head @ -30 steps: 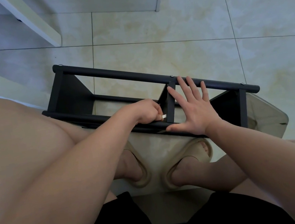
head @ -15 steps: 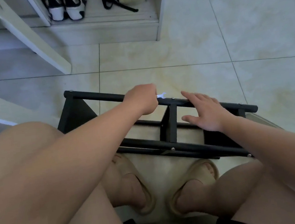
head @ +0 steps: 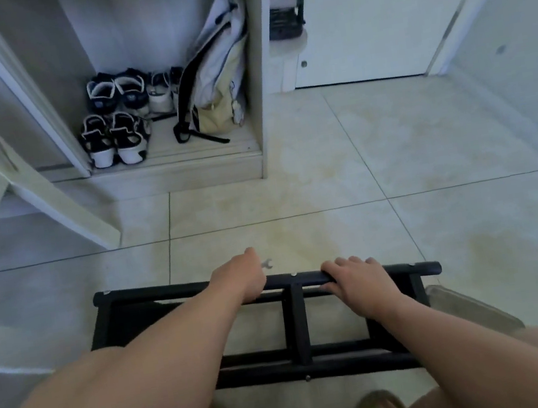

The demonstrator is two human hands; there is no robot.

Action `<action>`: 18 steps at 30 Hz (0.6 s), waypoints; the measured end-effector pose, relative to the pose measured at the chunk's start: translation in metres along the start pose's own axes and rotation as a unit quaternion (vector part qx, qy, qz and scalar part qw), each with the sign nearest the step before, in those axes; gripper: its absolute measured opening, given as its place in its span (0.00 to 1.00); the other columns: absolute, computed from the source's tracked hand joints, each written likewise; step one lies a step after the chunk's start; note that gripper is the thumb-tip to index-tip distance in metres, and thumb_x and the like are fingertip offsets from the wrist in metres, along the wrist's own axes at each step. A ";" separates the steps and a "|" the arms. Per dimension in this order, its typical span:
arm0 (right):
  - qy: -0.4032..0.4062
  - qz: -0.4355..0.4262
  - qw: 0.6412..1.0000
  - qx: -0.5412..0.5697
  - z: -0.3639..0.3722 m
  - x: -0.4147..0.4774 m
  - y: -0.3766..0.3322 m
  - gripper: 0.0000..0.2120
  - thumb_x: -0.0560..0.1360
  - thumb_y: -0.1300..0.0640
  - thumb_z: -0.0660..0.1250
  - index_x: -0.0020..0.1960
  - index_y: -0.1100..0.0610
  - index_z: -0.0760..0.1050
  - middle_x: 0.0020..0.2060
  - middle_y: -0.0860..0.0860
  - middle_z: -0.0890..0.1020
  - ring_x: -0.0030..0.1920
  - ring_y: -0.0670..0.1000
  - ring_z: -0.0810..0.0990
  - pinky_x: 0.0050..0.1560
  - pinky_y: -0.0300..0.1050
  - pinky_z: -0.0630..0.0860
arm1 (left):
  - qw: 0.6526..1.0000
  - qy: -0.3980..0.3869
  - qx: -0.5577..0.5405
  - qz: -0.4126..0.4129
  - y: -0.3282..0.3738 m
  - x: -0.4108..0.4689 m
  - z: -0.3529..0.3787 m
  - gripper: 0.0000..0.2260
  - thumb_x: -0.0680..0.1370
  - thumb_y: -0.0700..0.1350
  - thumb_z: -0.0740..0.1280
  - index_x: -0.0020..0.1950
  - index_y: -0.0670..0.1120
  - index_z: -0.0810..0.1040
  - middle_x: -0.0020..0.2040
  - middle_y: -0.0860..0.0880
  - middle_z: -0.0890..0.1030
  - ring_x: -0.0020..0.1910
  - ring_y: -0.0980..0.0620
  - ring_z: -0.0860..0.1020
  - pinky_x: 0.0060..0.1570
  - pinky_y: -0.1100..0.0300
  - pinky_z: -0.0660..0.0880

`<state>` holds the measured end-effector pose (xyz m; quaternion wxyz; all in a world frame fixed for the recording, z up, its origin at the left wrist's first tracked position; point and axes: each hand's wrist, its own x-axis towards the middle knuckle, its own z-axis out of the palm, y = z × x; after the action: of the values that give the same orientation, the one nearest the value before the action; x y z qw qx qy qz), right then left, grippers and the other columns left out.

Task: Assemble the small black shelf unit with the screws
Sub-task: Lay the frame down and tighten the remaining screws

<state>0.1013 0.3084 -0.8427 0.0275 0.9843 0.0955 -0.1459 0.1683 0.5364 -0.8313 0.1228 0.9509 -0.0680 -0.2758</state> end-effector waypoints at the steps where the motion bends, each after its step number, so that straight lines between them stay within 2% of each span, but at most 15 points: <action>1: 0.021 -0.001 1.000 -0.006 -0.004 0.000 0.000 0.18 0.83 0.38 0.53 0.66 0.48 0.68 0.59 0.47 0.78 0.59 0.54 0.76 0.57 0.52 0.70 | 1.000 0.013 -0.009 0.001 0.001 -0.002 -0.006 0.04 0.80 0.39 0.55 0.54 0.44 0.65 0.46 0.46 0.76 0.39 0.47 0.73 0.36 0.54 0.67; 3: 0.064 0.004 0.998 -0.010 -0.012 0.002 0.003 0.18 0.83 0.38 0.53 0.67 0.47 0.67 0.60 0.46 0.77 0.59 0.53 0.76 0.59 0.51 0.70 | 0.999 0.036 -0.021 0.008 0.005 -0.002 -0.020 0.04 0.80 0.39 0.56 0.54 0.45 0.64 0.43 0.47 0.73 0.40 0.47 0.74 0.35 0.53 0.67; 6: 0.106 0.012 0.994 -0.001 -0.020 0.015 0.012 0.18 0.85 0.41 0.53 0.71 0.45 0.66 0.61 0.46 0.76 0.61 0.54 0.74 0.60 0.51 0.68 | 0.998 0.048 -0.027 0.034 0.006 0.008 -0.039 0.05 0.79 0.38 0.56 0.54 0.44 0.64 0.43 0.47 0.73 0.46 0.41 0.77 0.39 0.52 0.69; 9: 0.100 -0.004 0.995 0.007 -0.016 0.034 0.019 0.17 0.86 0.46 0.53 0.73 0.46 0.64 0.62 0.48 0.75 0.59 0.54 0.73 0.59 0.51 0.68 | 0.998 0.033 -0.033 0.046 0.003 0.027 -0.046 0.08 0.79 0.37 0.56 0.58 0.43 0.65 0.48 0.44 0.78 0.49 0.41 0.79 0.41 0.50 0.71; 11: 0.078 0.001 0.997 0.012 -0.010 0.048 0.019 0.17 0.86 0.48 0.55 0.74 0.45 0.63 0.63 0.48 0.74 0.61 0.54 0.73 0.62 0.53 0.68 | 0.998 0.023 -0.041 0.031 0.000 0.042 -0.045 0.10 0.79 0.36 0.56 0.60 0.42 0.65 0.51 0.43 0.78 0.49 0.43 0.78 0.43 0.50 0.73; 14: 0.077 0.012 0.997 0.015 0.010 0.065 0.018 0.19 0.85 0.52 0.58 0.76 0.46 0.63 0.67 0.47 0.73 0.65 0.55 0.72 0.67 0.54 0.67 | 0.999 0.006 -0.045 0.016 -0.002 0.069 -0.039 0.10 0.79 0.36 0.55 0.61 0.42 0.65 0.51 0.43 0.78 0.48 0.44 0.78 0.46 0.49 0.76; 16: 0.090 0.016 0.996 0.003 0.018 0.070 0.019 0.20 0.83 0.54 0.64 0.73 0.48 0.68 0.64 0.47 0.76 0.61 0.55 0.75 0.63 0.54 0.70 | 0.999 -0.007 -0.043 0.015 -0.003 0.084 -0.036 0.10 0.80 0.37 0.56 0.61 0.41 0.65 0.50 0.43 0.78 0.48 0.45 0.78 0.47 0.49 0.76; 18: 0.121 0.009 0.993 -0.009 0.024 0.074 0.022 0.20 0.74 0.55 0.76 0.64 0.50 0.78 0.53 0.48 0.81 0.50 0.55 0.80 0.50 0.54 0.77 | 0.999 -0.017 -0.033 0.017 -0.005 0.095 -0.033 0.09 0.81 0.38 0.56 0.61 0.42 0.66 0.50 0.45 0.77 0.47 0.46 0.78 0.47 0.49 0.76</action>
<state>0.1679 0.2985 -0.8864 0.0260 0.9952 0.0908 -0.0249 0.2666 0.5285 -0.8539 0.1578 0.9401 -0.0776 -0.2920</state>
